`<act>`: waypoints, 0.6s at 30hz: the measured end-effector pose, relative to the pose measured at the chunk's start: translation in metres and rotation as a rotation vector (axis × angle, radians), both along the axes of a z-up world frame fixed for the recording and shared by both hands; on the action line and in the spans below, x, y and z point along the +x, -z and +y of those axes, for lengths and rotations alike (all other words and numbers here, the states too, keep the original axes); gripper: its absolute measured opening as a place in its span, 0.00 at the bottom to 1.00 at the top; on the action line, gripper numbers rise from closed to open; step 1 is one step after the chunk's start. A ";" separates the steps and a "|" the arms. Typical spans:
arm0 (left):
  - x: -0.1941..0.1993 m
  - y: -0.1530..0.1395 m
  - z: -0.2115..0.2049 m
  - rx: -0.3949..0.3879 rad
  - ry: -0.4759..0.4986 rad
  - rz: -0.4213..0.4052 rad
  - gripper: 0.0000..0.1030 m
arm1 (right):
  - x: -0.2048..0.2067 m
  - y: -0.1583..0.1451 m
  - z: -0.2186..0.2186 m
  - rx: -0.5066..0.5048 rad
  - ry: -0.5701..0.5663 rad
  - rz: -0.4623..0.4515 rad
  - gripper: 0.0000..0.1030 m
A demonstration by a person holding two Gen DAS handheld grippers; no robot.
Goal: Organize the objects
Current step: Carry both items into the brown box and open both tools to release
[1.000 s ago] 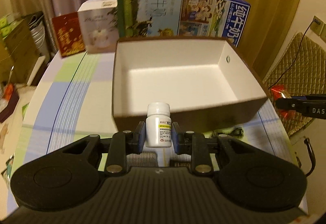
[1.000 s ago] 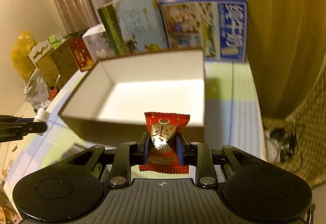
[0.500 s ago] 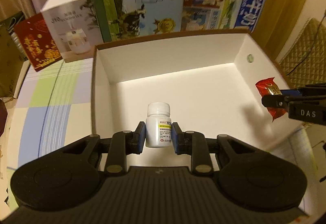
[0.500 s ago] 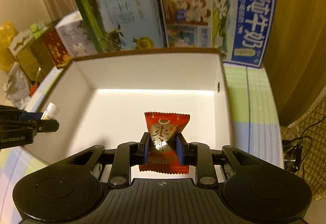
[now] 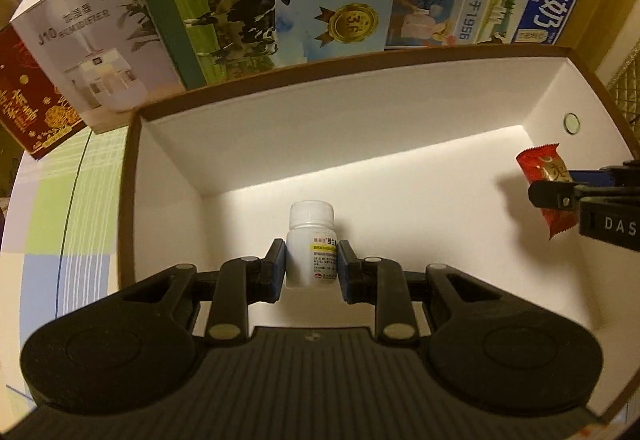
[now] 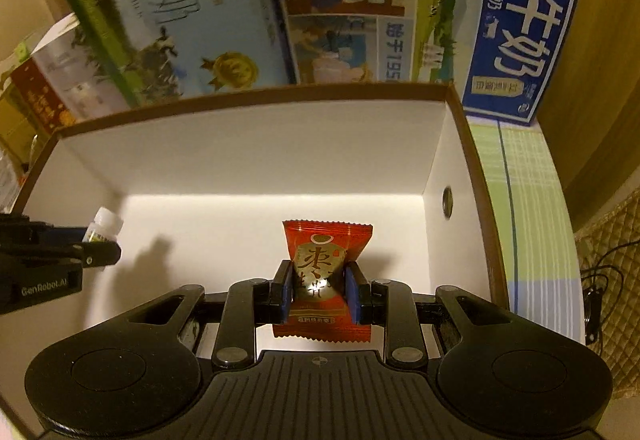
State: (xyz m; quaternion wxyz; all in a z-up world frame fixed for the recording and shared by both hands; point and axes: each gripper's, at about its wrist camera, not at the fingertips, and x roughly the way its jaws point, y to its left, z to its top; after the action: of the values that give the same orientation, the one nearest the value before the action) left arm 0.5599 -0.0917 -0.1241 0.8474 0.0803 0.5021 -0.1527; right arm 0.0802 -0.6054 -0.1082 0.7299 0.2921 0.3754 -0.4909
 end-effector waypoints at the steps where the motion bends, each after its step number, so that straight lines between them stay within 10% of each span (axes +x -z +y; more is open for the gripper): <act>1: 0.003 0.001 -0.001 0.000 0.000 -0.001 0.22 | 0.000 0.000 -0.002 -0.013 0.006 0.000 0.23; 6: 0.010 0.002 -0.004 -0.022 0.009 -0.003 0.28 | 0.001 -0.001 -0.008 -0.039 0.025 -0.013 0.25; 18: -0.003 -0.021 0.013 -0.065 0.032 -0.030 0.54 | 0.001 -0.025 0.025 -0.080 -0.060 -0.061 0.77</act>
State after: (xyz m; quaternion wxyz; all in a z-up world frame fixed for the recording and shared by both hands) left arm 0.5570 -0.0784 -0.1034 0.8545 0.0630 0.4828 -0.1812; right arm 0.0810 -0.5802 -0.0828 0.7666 0.2661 0.3415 -0.4743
